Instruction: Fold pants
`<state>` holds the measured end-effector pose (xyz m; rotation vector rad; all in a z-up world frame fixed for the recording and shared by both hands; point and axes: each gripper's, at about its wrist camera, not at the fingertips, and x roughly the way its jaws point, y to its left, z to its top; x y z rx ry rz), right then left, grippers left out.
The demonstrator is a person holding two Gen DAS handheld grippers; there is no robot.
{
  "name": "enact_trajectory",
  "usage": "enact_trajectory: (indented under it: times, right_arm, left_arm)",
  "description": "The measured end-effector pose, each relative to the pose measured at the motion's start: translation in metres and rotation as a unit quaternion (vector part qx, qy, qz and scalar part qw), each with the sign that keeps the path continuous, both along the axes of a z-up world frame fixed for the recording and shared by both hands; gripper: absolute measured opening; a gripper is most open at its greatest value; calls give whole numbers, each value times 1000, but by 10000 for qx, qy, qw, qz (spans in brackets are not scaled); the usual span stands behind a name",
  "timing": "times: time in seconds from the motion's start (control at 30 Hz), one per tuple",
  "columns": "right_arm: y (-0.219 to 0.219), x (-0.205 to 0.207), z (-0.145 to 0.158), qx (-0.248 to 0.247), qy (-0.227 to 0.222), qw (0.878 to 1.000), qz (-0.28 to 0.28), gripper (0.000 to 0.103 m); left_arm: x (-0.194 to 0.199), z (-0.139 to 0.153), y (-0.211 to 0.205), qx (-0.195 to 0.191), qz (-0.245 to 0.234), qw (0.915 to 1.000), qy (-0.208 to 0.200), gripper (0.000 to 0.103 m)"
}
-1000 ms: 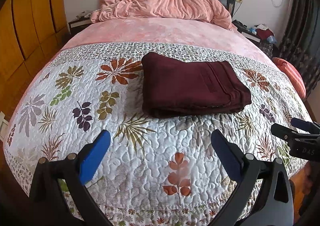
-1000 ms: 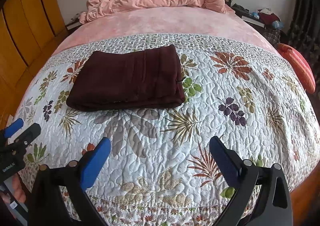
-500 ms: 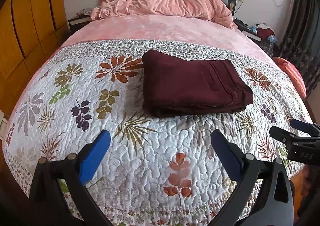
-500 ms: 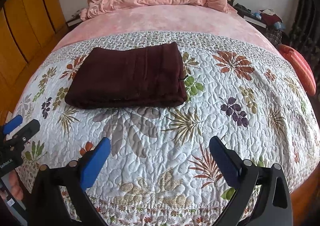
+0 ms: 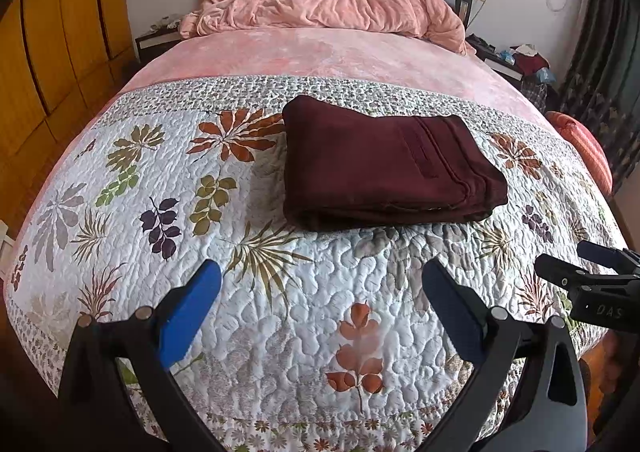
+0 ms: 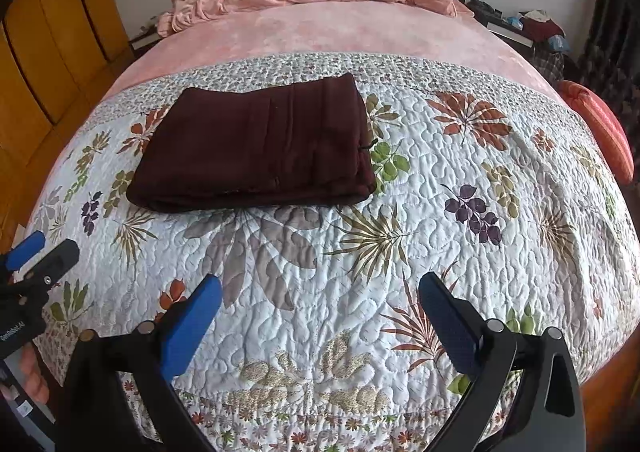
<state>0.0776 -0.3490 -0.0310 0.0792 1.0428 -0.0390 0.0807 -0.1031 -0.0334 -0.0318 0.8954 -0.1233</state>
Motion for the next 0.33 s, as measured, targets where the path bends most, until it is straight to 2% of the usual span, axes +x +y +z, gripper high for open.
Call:
enact_trajectory:
  times: [0.33]
  right_arm:
    - [2, -1, 5, 21, -57, 10000, -22, 99]
  left_arm:
    - [1, -1, -1, 58, 25, 9999, 104, 100]
